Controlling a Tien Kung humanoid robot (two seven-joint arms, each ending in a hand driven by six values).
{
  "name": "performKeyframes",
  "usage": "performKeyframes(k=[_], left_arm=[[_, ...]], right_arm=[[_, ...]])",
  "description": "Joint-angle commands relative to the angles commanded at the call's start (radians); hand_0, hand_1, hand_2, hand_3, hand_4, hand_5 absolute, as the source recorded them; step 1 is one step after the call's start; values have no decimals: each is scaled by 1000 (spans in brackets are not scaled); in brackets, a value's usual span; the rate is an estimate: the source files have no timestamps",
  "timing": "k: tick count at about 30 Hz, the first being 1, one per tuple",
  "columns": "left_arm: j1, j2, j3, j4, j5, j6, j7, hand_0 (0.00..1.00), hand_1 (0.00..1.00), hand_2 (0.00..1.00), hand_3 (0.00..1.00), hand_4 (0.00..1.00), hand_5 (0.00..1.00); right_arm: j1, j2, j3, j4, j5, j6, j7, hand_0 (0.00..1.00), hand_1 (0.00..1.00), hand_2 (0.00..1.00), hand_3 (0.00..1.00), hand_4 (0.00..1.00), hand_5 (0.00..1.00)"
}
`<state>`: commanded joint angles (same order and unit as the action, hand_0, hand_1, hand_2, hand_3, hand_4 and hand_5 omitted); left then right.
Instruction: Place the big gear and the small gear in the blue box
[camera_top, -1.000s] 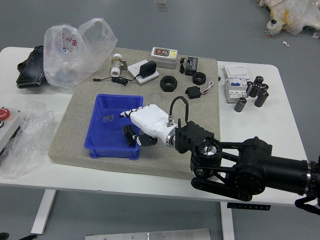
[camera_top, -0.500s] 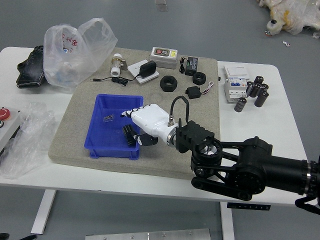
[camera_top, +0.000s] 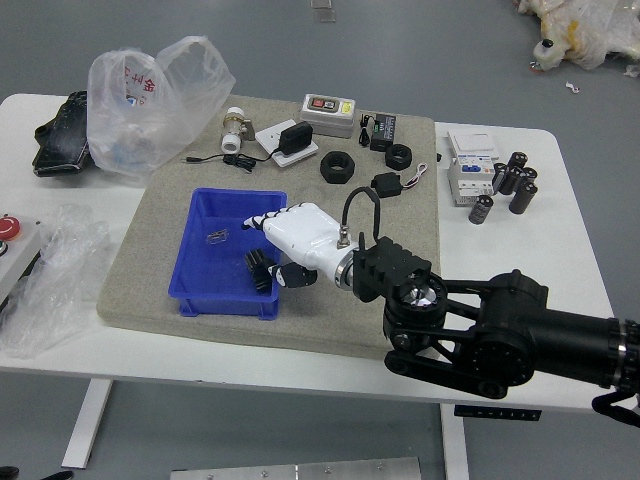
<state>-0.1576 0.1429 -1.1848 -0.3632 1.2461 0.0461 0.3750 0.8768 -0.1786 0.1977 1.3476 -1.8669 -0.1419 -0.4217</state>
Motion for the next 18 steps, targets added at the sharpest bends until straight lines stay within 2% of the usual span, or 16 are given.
performKeyframes(k=[2,9,11,16,17,18], left_arm=[[1,0,-1,0,1,0,0,607,569,376,610,662,555],[2,-2,-1,0,3,-4,1,607,569,376,608,661,554],[2,-2,-1,0,4,-4,1,607,570,376,609,660,553],[3,-2,1,0,3,-2,2,607,570,376,609,660,553],[3,-2,1,0,3,-2,2,609,572,409,613,660,553],[3,-2,2,0,3,-1,3,609,572,409,613,660,553]], right_arm=[[1,-5,5,7,-3,12,-5,709,768,826,886,517,187],[7,-25,36,18,-45,99,-26,723,774,840,897,512,205],[3,-32,59,18,-58,109,-31,746,786,837,863,491,215],[-21,-45,136,17,-77,123,-35,746,786,837,863,491,215],[-29,-46,155,17,-80,123,-35,756,787,818,767,503,206],[-39,-47,174,16,-85,119,-33,756,787,818,767,503,206]])
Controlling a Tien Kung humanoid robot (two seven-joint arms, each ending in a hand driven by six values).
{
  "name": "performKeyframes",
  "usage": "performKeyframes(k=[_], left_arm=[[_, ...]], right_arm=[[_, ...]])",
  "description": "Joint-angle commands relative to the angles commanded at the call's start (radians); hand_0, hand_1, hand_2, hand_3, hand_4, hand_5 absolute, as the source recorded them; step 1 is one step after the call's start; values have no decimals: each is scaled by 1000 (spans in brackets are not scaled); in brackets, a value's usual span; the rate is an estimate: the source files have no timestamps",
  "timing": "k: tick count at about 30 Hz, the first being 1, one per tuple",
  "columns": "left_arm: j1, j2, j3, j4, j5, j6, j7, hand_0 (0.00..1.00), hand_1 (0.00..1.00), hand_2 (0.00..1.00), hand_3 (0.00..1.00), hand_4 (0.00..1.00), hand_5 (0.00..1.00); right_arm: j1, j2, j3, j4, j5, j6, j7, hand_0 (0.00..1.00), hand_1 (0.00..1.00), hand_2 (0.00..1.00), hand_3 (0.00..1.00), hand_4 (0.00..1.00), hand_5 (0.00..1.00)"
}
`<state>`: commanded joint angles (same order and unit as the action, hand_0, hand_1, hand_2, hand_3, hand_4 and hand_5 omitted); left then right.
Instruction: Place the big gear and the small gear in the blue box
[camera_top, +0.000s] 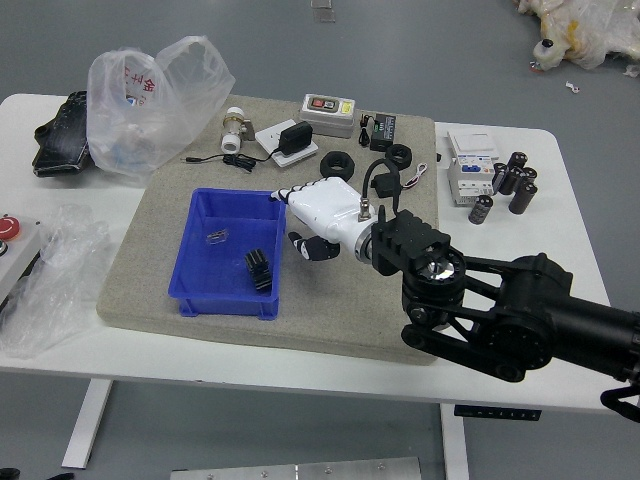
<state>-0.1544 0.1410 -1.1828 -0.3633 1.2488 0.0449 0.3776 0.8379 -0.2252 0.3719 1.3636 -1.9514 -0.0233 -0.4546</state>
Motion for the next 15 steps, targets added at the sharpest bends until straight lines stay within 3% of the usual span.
performKeyframes(k=[4,5,7,15], left_arm=[[0,-1,3,0,-2,3,0,609,572,409,613,660,553],[0,-1,4,0,-2,4,0,609,576,472,616,660,550],[-2,-1,7,0,-5,4,-1,609,576,472,616,660,550],[-5,1,16,1,-14,8,2,609,577,509,624,663,549]], right_arm=[[-46,-5,86,-6,-8,-50,23,756,787,818,767,503,206],[-56,-9,108,-9,-6,-69,32,742,780,809,756,545,241],[-75,-20,149,-15,7,-107,50,742,780,809,756,545,241],[-154,-59,294,-54,178,-266,183,732,784,799,759,555,248]])
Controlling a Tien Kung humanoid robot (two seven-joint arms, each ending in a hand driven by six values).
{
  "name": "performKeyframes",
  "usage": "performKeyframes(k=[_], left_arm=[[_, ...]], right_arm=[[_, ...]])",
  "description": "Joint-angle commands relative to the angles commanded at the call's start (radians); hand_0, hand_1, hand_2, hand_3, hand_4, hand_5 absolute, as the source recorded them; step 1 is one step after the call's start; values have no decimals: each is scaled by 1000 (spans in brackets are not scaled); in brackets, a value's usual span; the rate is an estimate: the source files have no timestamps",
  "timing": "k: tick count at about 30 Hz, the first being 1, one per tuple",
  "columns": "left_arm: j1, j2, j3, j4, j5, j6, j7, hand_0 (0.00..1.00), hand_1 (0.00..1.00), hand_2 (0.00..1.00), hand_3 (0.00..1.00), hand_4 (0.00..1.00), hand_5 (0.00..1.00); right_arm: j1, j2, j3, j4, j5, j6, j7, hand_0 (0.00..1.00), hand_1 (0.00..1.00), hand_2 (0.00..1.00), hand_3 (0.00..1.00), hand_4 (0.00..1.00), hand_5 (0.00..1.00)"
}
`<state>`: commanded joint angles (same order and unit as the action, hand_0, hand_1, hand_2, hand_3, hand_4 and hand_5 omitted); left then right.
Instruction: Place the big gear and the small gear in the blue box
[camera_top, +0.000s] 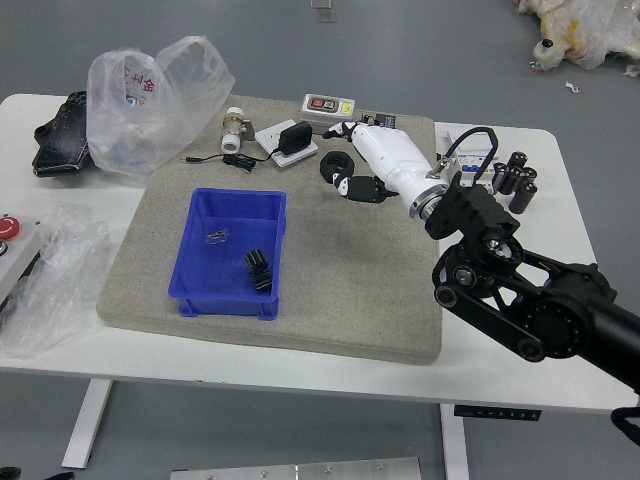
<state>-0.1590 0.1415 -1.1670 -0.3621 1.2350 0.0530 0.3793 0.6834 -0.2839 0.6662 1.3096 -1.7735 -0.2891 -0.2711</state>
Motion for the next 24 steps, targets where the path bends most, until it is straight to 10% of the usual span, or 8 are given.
performKeyframes(k=[14,24], left_arm=[[-1,-1,4,1,-6,9,0,611,581,524,629,669,547],[-5,-1,7,2,-9,11,-1,612,582,525,630,678,551]], right_arm=[[-163,-24,210,-21,345,-70,298,739,799,780,750,508,185],[-219,-28,243,-21,443,-55,360,734,801,785,748,510,193]])
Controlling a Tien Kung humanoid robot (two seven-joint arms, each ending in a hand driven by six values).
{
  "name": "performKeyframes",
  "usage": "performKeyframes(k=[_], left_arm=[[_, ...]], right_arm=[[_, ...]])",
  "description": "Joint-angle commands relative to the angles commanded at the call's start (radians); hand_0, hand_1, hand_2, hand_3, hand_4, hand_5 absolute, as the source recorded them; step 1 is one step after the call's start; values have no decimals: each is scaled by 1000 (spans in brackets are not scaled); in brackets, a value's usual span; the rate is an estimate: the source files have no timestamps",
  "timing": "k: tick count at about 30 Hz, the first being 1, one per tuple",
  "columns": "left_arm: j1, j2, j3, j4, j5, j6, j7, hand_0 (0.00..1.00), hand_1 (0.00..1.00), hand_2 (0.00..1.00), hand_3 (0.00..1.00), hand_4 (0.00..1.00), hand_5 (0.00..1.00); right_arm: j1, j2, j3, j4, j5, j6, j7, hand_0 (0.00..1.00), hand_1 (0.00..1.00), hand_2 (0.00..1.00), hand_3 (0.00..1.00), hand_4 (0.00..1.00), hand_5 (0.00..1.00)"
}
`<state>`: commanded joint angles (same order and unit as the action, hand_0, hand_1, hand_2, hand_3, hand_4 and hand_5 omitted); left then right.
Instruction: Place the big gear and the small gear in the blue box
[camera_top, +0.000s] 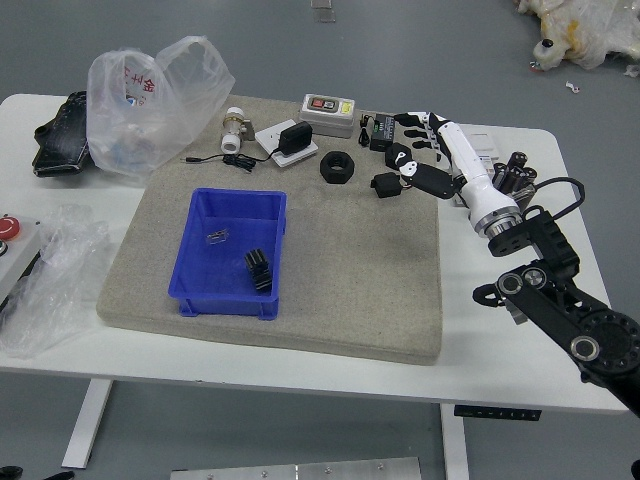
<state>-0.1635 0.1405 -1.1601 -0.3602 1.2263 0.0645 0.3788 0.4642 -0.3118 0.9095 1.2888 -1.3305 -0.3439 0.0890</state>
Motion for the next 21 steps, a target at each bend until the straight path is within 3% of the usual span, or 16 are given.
performKeyframes(k=[2,19,20,21], left_arm=[[-3,1,0,1,2,0,-1,612,582,525,630,681,548],[-22,13,34,11,-40,9,-27,612,584,525,633,693,528],[-23,14,38,12,-46,10,-29,612,584,526,633,698,519],[-23,15,43,13,-52,10,-32,612,584,526,633,698,519]], right_arm=[[2,-3,6,1,2,1,0,733,803,782,748,543,229],[-57,-33,105,45,29,4,21,731,796,769,740,550,248],[-63,-34,111,45,37,4,25,681,697,712,729,550,250],[-71,-35,118,45,44,2,30,681,697,712,729,550,250]])
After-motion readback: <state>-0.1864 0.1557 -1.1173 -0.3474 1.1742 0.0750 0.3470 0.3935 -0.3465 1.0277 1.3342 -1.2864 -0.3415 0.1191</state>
